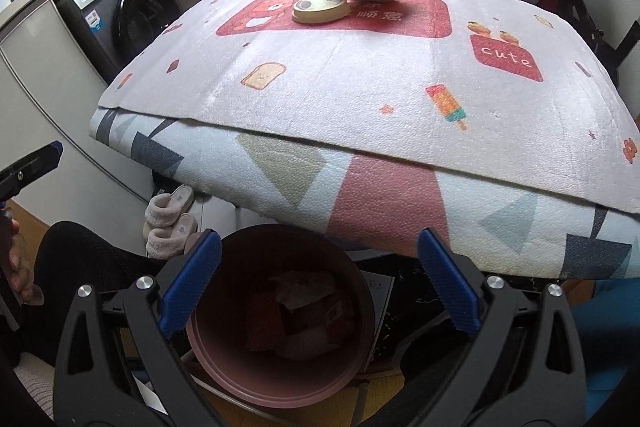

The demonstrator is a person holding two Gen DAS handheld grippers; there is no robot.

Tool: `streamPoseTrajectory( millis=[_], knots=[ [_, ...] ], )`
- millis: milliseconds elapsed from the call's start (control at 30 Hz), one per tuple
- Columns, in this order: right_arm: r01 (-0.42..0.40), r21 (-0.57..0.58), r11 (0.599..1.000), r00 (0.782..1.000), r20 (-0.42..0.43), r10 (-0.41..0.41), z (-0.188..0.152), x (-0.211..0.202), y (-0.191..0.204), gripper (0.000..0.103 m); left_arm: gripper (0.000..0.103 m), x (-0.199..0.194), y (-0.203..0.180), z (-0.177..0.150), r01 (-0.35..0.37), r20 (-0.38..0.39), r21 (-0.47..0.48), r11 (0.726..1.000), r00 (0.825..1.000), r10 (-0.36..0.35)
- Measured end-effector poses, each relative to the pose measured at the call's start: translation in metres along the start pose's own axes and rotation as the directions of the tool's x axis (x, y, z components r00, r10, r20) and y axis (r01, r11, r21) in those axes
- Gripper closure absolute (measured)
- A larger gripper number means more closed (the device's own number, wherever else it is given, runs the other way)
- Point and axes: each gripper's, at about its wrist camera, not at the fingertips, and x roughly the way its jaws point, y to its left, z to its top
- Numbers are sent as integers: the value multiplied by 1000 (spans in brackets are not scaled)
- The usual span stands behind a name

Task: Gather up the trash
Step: 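Open the right gripper to drop the red box into the bin, then grasp the white plastic-wrapped bundle on the mat with the right gripper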

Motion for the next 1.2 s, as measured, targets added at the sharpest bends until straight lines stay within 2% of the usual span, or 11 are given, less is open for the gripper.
streamPoseTrajectory(
  millis=[333, 633, 933, 1067, 1200],
  knots=[
    [46, 25, 999, 997, 56, -47, 47, -2, -27, 6, 7, 12, 10, 15, -13, 5, -16, 1000, 1000, 13],
    [49, 30, 998, 993, 105, -52, 122, 14, -48, 6, 7, 35, 18, 42, -30, 5, -11, 999, 1000, 30],
    [91, -71, 993, 987, 137, -81, 228, 73, -45, 6, 7, 72, 31, 74, -39, 1, -33, 999, 999, 39],
    [146, -161, 976, 984, 127, -126, 268, 111, -33, 6, 7, 88, 32, 84, -40, -9, -33, 999, 999, 39],
    [170, -203, 964, 984, 88, -155, 297, 152, -28, 6, 7, 103, 31, 90, -34, -25, -26, 999, 999, 33]
  ],
)
